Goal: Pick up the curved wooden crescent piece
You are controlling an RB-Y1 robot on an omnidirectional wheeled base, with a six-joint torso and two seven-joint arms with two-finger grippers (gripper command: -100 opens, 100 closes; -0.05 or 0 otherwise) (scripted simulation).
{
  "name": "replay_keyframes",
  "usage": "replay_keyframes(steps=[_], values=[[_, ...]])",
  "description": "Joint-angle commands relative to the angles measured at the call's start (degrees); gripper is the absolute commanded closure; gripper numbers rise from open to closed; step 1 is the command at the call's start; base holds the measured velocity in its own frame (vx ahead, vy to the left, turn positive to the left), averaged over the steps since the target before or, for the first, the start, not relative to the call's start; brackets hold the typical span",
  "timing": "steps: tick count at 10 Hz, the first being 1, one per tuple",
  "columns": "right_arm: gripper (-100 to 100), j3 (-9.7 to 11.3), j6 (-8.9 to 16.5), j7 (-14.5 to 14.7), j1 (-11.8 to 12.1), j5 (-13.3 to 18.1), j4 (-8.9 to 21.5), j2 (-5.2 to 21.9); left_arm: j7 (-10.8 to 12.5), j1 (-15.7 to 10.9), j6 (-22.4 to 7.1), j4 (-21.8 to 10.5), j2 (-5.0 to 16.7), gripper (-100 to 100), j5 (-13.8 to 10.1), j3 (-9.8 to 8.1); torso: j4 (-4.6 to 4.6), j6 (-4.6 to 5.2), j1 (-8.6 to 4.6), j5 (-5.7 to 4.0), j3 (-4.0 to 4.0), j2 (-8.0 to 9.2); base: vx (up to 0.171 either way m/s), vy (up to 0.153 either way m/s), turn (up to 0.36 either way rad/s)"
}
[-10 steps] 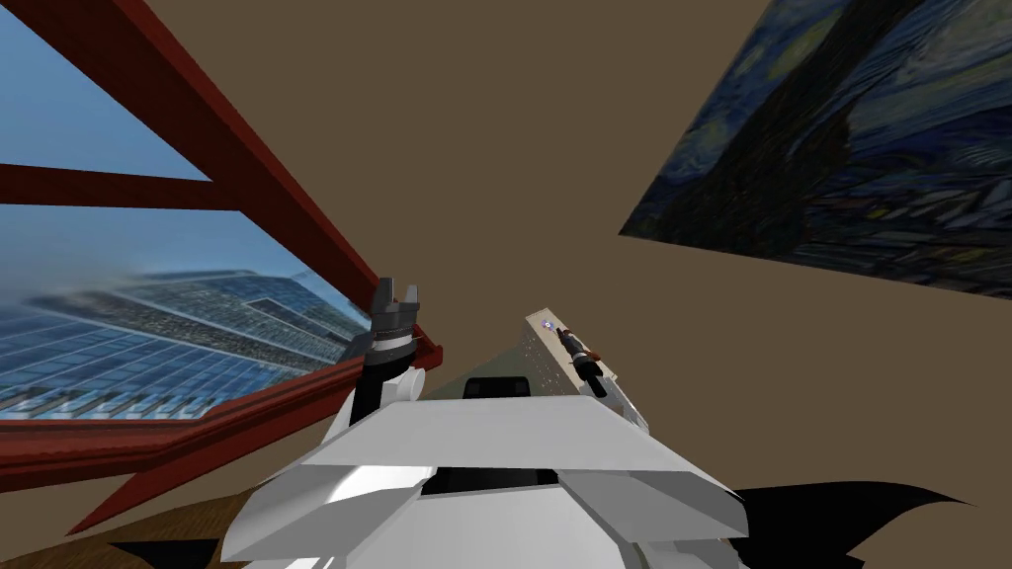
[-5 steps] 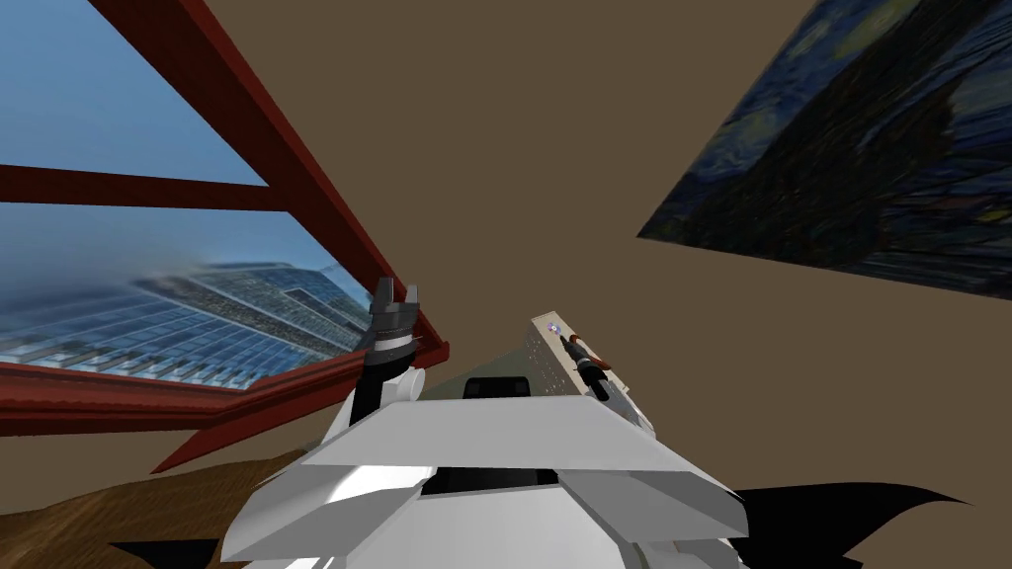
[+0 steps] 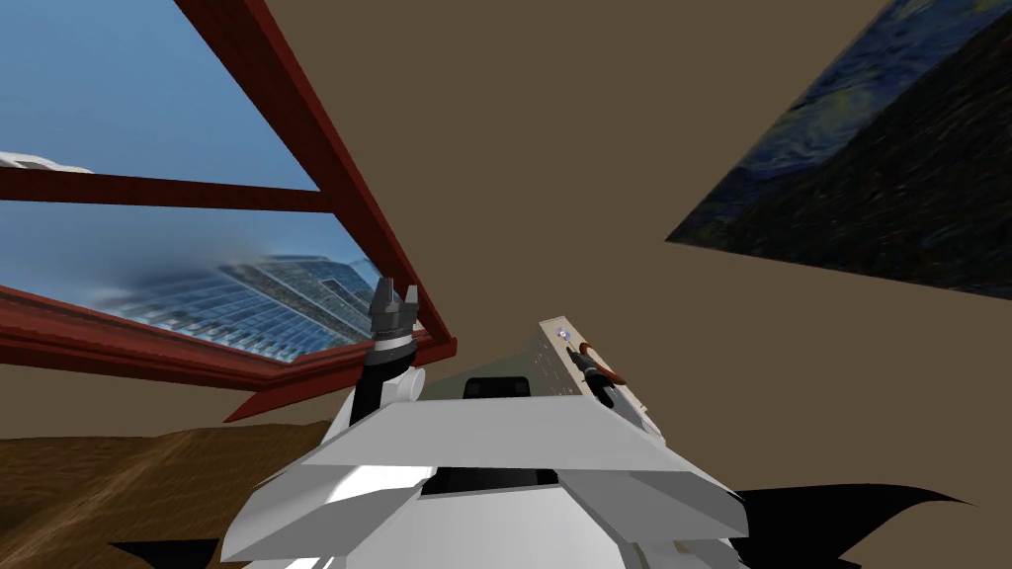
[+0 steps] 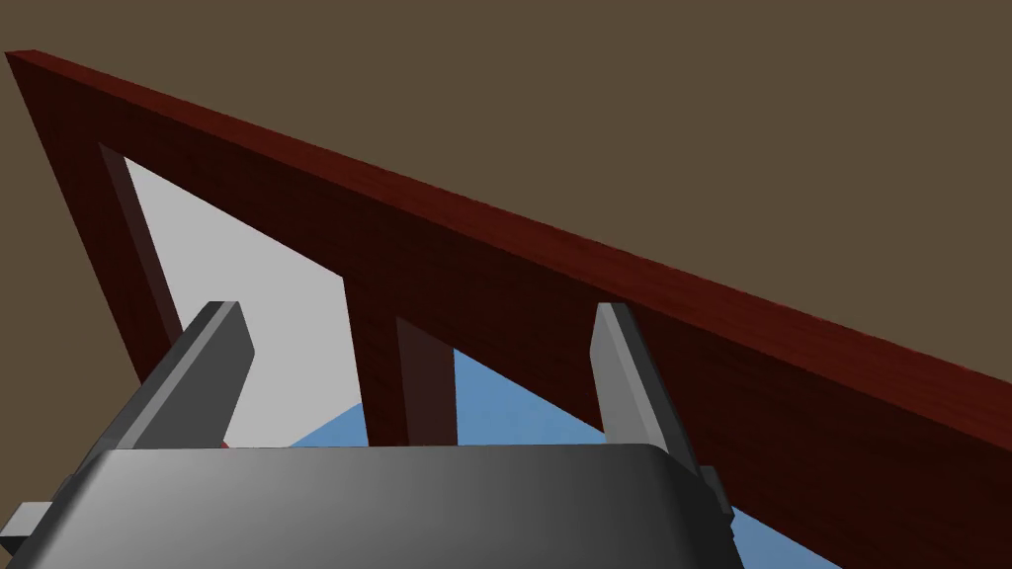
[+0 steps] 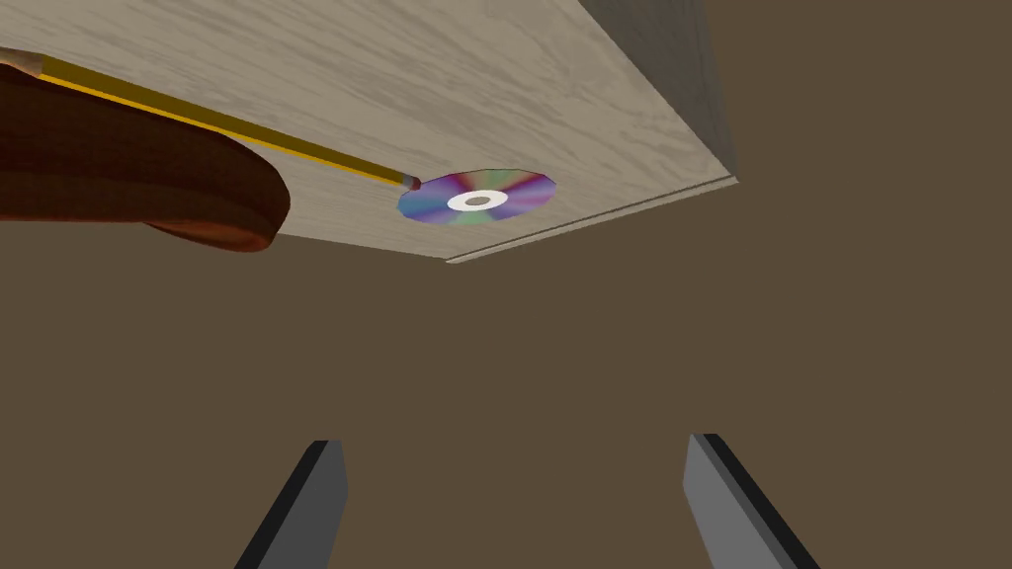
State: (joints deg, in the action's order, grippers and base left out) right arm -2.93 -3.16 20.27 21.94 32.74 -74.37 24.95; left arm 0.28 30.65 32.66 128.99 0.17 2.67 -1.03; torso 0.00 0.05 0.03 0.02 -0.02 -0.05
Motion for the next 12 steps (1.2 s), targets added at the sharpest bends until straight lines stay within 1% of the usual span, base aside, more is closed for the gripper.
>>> replay_keyframes(steps=[1,2,3,4,5,6,7,8,9,10,12], values=[[-100,-0.64,-0.34,0.73,0.05,1.17,2.86,0.12,0.00,0.00,0.00,0.00,0.00,0,0.00,0.00,0.00,0.00,0.00,0.00,0.00,0.00,0.011,0.012,0.119],[-100,-0.96,0.22,1.50,-0.11,3.12,4.32,0.96,0.00,0.01,0.00,0.00,0.00,0,0.00,0.00,0.00,0.03,-0.01,0.00,0.00,0.01,0.013,0.017,0.188],[-100,-0.96,0.22,1.50,-0.11,3.12,6.25,0.96,0.00,0.00,0.00,0.00,0.00,0,0.00,0.00,0.00,0.01,-0.01,0.00,0.00,0.00,0.012,0.010,0.123],[-100,-1.31,0.72,2.24,-0.24,5.03,8.32,1.79,0.00,0.01,0.00,0.00,0.00,0,0.00,-0.01,0.00,0.04,-0.02,-0.01,0.00,0.00,0.016,0.020,0.187],[-100,-1.31,0.72,2.24,-0.24,5.03,9.45,1.79,0.00,0.00,0.00,0.00,0.00,0,0.00,0.00,0.00,0.01,-0.01,0.01,0.00,-0.01,0.015,0.012,0.108],[-100,-1.67,1.17,2.97,-0.34,6.88,11.12,2.59,0.00,0.01,0.00,0.00,0.00,0,0.00,-0.01,0.00,0.04,-0.02,0.00,0.00,0.00,0.016,0.017,0.194],[-100,-1.67,1.17,2.97,-0.34,6.88,12.60,2.59,0.00,0.00,0.00,0.00,0.00,0,0.00,0.00,0.00,0.01,-0.01,0.00,0.00,0.00,0.014,0.010,0.111],[-100,-2.03,1.57,3.66,-0.40,8.66,15.24,3.37,0.00,0.01,0.00,0.00,0.00,0,0.00,-0.01,0.00,0.04,-0.02,-0.01,0.00,0.00,0.019,0.014,0.209],[-100,-2.03,1.57,3.66,-0.40,8.66,15.67,3.37,0.00,0.00,0.00,0.00,0.00,0,0.00,0.00,0.00,0.01,-0.01,-0.01,-0.01,-0.02,0.018,0.009,0.093],[-100,-2.37,1.91,4.33,-0.44,10.37,18.28,4.13,0.00,0.01,0.00,0.00,0.00,0,0.00,-0.01,0.00,0.06,-0.02,0.01,0.00,0.00,0.021,0.015,0.203],[-100,-2.37,1.91,4.33,-0.44,10.37,18.66,4.13,0.00,0.01,0.00,0.00,0.00,0,0.00,-0.01,0.00,0.05,-0.02,0.00,-0.01,-0.01,0.011,0.005,0.024]])
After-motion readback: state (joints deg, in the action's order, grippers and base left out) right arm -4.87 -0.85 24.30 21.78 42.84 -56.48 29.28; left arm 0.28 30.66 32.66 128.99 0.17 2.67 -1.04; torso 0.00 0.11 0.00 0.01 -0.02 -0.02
